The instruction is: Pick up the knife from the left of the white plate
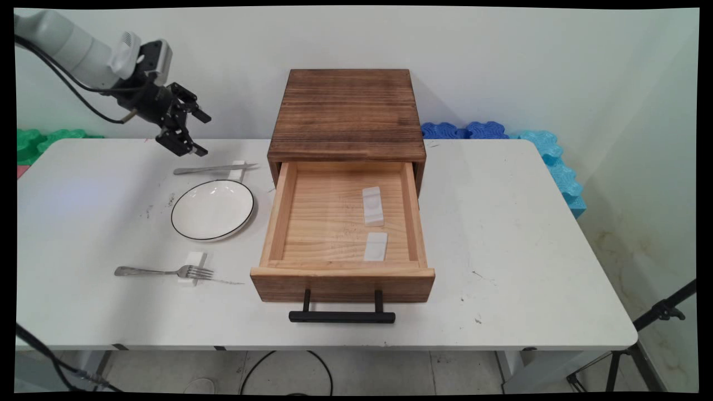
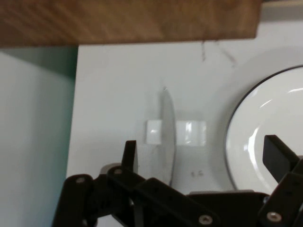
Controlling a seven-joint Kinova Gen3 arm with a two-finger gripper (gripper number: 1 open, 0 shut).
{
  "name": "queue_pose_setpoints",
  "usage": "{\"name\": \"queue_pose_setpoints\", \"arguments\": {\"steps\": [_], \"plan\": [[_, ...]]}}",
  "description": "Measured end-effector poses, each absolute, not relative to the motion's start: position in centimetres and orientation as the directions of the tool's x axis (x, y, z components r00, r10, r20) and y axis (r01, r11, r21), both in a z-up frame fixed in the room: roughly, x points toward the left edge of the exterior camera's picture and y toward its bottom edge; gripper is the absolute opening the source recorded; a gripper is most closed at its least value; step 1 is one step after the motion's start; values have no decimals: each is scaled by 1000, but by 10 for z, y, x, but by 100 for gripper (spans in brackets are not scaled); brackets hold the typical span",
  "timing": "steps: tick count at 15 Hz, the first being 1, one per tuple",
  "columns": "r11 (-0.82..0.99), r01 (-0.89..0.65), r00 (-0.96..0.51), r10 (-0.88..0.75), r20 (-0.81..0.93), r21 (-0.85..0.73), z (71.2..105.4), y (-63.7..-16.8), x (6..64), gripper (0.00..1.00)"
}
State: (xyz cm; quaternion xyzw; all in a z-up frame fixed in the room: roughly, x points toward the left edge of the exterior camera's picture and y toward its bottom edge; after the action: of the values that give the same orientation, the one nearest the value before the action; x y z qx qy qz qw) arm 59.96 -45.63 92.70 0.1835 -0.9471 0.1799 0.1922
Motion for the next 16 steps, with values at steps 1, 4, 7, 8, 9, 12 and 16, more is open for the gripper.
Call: {"name": "queue_pose_setpoints", "arguments": {"steps": [1,4,7,8,9,12,16], "plan": [[866,-420,-860,-284,423,-273,922,-461,602,100],[861,-426,-865,-299,403,-276,905,-476,611,100],[860,-431,-868,-312,386,-272,889,-489,619,100],[861,-431,-869,-317,380,-270,883,-493,622,100],[861,-433,-870,-322,374,-267,878,-496,624,100],[864,-435,-873,-334,356,-255,866,-506,632,100],[874,-427,-878,-339,338,-232,851,-519,640,100]]}}
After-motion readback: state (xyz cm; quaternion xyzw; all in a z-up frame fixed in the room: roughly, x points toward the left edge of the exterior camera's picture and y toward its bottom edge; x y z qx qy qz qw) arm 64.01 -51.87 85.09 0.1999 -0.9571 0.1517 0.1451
